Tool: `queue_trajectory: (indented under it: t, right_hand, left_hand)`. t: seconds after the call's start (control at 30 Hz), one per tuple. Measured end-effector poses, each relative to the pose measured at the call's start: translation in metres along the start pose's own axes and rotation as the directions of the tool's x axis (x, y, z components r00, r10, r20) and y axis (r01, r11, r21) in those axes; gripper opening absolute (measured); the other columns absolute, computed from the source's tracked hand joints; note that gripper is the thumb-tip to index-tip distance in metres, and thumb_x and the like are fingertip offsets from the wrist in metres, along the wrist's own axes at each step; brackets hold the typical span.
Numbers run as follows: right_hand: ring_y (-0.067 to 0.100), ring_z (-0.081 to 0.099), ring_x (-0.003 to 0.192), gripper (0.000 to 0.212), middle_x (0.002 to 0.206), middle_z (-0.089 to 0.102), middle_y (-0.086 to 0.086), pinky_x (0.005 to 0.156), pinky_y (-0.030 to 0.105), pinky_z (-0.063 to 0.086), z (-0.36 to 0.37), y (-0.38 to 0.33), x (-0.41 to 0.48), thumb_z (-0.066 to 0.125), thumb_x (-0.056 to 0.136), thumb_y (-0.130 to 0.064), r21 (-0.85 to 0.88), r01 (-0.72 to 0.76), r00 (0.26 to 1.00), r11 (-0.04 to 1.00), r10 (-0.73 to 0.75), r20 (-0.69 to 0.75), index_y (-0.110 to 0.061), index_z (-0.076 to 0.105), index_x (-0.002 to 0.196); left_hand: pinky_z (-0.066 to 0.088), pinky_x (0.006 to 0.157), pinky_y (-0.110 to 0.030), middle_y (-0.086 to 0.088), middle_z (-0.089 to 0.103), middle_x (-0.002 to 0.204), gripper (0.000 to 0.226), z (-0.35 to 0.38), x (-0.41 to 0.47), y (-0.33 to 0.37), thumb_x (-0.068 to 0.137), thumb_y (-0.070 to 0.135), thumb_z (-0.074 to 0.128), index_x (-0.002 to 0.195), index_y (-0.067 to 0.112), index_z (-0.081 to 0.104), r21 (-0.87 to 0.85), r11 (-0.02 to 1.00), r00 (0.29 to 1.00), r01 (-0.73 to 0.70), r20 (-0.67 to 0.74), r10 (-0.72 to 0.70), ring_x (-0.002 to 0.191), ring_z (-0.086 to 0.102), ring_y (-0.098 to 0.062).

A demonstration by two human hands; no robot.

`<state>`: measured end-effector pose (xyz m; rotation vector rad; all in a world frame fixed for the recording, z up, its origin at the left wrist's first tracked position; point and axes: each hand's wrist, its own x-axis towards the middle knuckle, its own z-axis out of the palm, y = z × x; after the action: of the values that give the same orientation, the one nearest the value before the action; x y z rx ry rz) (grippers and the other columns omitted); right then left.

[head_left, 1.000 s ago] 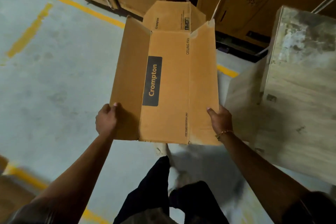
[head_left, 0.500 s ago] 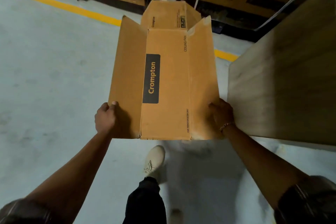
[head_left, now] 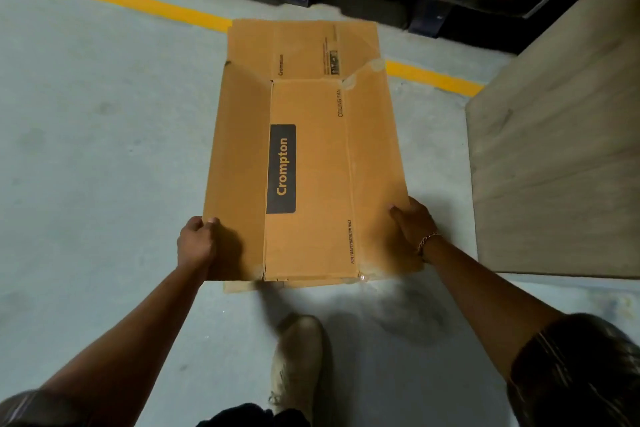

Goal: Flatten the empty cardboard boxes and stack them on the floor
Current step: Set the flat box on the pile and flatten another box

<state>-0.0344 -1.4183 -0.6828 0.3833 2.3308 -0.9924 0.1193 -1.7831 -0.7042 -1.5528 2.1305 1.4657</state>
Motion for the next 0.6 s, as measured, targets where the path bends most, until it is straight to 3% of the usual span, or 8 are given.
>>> queue_trajectory:
  t: [0.07, 0.2, 0.33, 0.43, 0.6]
  right_hand:
    - [0.028, 0.058, 0.106, 0.020, 0.111, 0.065, 0.003, 0.084, 0.031, 0.047, 0.012, 0.010, 0.013, 0.061, 0.095, -0.027, -0.035, -0.012, 1.000, 0.999, 0.012, -0.001, -0.021, 0.062, 0.114]
    - [0.031, 0.058, 0.118, 0.057, 0.138, 0.057, 0.007, 0.100, 0.045, 0.048, 0.016, 0.026, 0.023, 0.067, 0.088, -0.032, -0.041, -0.055, 0.998, 0.998, 0.053, -0.037, -0.020, 0.046, 0.139]
    - [0.028, 0.055, 0.123, 0.060, 0.138, 0.058, 0.006, 0.104, 0.042, 0.044, 0.006, 0.029, 0.006, 0.065, 0.089, -0.041, -0.061, -0.030, 0.999, 0.998, 0.031, 0.021, -0.021, 0.045, 0.142]
    - [0.028, 0.052, 0.128, 0.059, 0.136, 0.059, 0.007, 0.107, 0.040, 0.040, 0.004, 0.028, -0.004, 0.063, 0.092, -0.043, -0.083, 0.027, 0.998, 0.996, -0.022, 0.051, -0.021, 0.044, 0.143]
    - [0.025, 0.048, 0.133, 0.066, 0.147, 0.049, 0.008, 0.111, 0.041, 0.038, 0.008, 0.016, -0.018, 0.062, 0.091, -0.049, -0.010, 0.135, 0.988, 0.991, -0.134, 0.079, -0.023, 0.040, 0.147]
  left_hand:
    - [0.049, 0.085, -0.043, -0.016, 0.066, 0.109, 0.016, 0.006, 0.012, -0.014, 0.095, 0.018, 0.053, 0.107, 0.009, 0.060, 0.024, 1.000, 0.999, -0.003, 0.041, 0.002, 0.098, 0.060, -0.034]
    - [0.048, 0.098, -0.046, -0.014, 0.062, 0.129, 0.039, 0.012, 0.020, -0.028, 0.096, 0.033, 0.063, 0.130, 0.014, 0.054, 0.079, 0.995, 0.995, -0.067, 0.072, 0.061, 0.116, 0.059, -0.036]
    - [0.041, 0.107, -0.050, -0.018, 0.048, 0.149, 0.059, 0.011, 0.008, -0.023, 0.100, 0.034, 0.060, 0.149, 0.007, 0.041, 0.151, 0.981, 0.990, -0.122, 0.095, 0.108, 0.132, 0.050, -0.039]
    - [0.034, 0.113, -0.050, -0.016, 0.038, 0.158, 0.068, 0.008, -0.002, -0.020, 0.101, 0.046, 0.055, 0.155, 0.011, 0.034, 0.267, 0.943, 0.977, -0.199, 0.124, 0.171, 0.142, 0.040, -0.036]
    - [0.035, 0.115, -0.052, -0.009, 0.038, 0.159, 0.074, 0.008, -0.026, -0.002, 0.098, 0.064, 0.045, 0.157, 0.021, 0.031, 0.330, 0.854, 0.915, -0.402, 0.187, 0.359, 0.144, 0.039, -0.030]
